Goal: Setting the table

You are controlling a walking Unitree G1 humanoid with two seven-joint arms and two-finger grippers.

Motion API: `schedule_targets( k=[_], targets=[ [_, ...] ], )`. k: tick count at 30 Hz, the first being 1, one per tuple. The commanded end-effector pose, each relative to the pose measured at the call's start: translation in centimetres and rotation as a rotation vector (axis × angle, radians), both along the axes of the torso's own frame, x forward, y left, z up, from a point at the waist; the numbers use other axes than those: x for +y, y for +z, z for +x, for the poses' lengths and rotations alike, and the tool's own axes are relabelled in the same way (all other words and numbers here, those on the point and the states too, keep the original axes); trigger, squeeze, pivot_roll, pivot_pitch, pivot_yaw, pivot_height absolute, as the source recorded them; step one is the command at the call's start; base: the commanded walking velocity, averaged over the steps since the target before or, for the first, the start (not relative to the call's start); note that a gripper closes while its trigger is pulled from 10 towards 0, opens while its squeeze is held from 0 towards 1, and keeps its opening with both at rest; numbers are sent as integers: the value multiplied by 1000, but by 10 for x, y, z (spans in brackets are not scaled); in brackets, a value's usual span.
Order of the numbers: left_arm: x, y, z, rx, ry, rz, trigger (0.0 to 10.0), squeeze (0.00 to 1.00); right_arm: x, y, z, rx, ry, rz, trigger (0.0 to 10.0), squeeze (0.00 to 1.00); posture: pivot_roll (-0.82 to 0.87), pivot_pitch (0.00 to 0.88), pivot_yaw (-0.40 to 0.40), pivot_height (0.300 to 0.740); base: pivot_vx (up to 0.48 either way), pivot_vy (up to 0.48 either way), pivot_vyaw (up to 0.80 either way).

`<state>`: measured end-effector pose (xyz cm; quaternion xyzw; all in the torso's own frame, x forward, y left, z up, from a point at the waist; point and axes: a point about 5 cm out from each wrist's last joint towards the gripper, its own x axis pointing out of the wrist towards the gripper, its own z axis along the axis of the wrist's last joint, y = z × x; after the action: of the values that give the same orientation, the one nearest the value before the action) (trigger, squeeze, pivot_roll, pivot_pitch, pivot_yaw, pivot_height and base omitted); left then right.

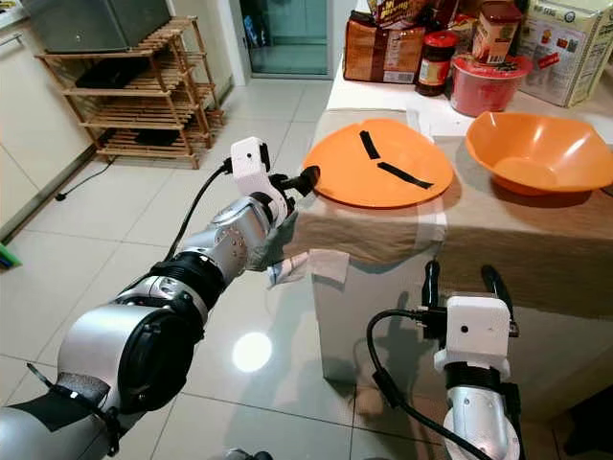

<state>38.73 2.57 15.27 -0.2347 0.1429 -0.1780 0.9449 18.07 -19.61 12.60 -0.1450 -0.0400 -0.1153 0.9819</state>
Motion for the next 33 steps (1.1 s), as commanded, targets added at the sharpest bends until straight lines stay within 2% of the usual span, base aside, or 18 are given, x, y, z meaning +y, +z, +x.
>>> schedule_targets(
  k=[1,12,23,28,29,31,32,33],
  targets=[
    [-34,4,-10,8,-85,-27,10000,0,2,4,-2,-3,6,-11,10000,0,-281,0,134,740,0,0,0],
    [-57,6,-19,11,-147,-46,10000,0,1,10,-16,-2,-13,-18,10000,0,-319,0,143,740,0,0,0],
    [-48,11,-13,-20,-124,4,10000,0,10,12,-40,36,21,12,10000,0,-334,20,145,740,0,0,0],
    [-48,9,-14,-21,-119,25,10000,0,11,11,-45,52,15,16,10000,0,-341,30,143,740,0,0,0],
    [-49,7,-15,-10,-116,23,8235,0,11,11,-46,55,15,16,10000,0,-344,32,141,740,0,0,0],
    [-49,6,-15,-6,-114,23,8235,0,11,11,-46,56,15,16,10000,0,-346,34,139,740,0,0,0],
    [-49,6,-15,-1,-113,14,0,0,11,12,-47,58,16,15,10000,0,-349,35,137,740,0,0,0],
    [-50,5,-16,11,-111,9,0,0,11,12,-48,61,17,14,10000,0,-349,36,136,740,0,0,0]
  ],
)
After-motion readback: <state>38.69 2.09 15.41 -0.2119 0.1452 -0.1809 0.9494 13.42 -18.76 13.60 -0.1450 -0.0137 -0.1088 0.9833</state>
